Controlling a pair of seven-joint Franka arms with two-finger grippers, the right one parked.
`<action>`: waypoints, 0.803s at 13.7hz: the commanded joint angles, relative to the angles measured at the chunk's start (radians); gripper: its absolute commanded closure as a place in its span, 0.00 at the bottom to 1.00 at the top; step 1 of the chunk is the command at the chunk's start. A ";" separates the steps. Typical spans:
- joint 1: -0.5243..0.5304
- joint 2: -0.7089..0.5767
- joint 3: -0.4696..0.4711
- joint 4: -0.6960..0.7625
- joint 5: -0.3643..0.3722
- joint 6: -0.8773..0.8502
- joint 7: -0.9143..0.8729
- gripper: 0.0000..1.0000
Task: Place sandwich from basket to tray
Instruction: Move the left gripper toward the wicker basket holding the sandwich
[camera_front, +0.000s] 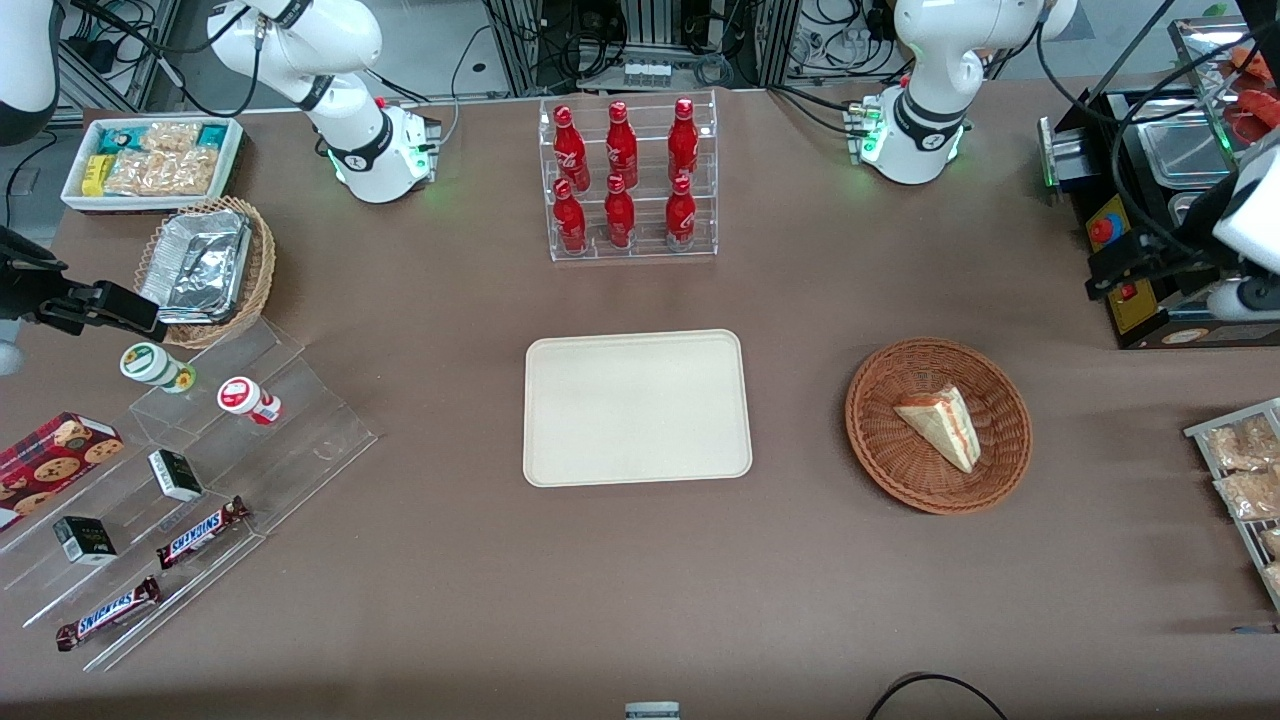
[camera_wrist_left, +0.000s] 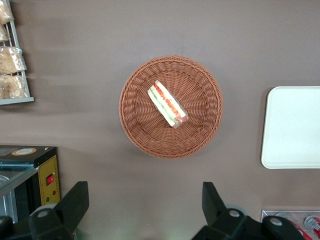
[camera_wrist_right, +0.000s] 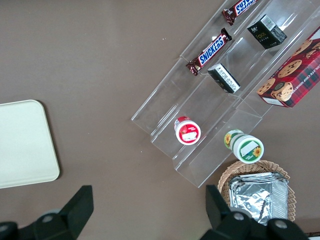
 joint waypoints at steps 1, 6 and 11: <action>-0.014 0.053 0.001 -0.002 0.010 0.046 -0.064 0.00; -0.016 0.093 -0.001 -0.152 0.004 0.276 -0.250 0.00; -0.070 0.169 0.001 -0.193 0.016 0.360 -0.487 0.00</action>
